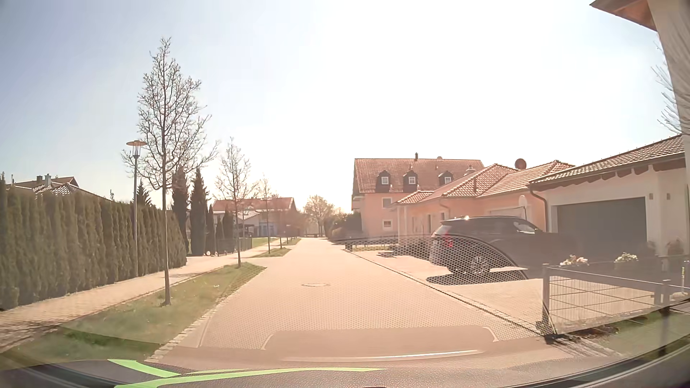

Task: Follow the waypoints while adhering to traffic rules and regulations

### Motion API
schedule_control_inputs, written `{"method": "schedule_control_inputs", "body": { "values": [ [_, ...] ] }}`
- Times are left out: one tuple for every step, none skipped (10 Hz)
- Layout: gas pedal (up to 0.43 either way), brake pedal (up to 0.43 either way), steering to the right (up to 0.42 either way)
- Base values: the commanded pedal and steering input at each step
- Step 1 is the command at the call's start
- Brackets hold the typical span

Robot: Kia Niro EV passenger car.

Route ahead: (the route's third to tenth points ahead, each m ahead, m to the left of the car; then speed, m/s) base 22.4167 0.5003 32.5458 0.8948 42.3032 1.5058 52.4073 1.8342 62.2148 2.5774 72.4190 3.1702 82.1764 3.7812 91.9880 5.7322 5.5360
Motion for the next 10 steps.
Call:
{"method": "schedule_control_inputs", "body": {
  "values": [
    [0.248,0.000,-0.052],
    [0.248,0.000,-0.044],
    [0.248,0.000,-0.033],
    [0.248,0.000,-0.022],
    [0.248,0.000,-0.017],
    [0.248,0.000,-0.013],
    [0.248,0.000,-0.013],
    [0.248,0.000,-0.013],
    [0.248,0.000,-0.013],
    [0.248,0.000,-0.013]
  ]
}}
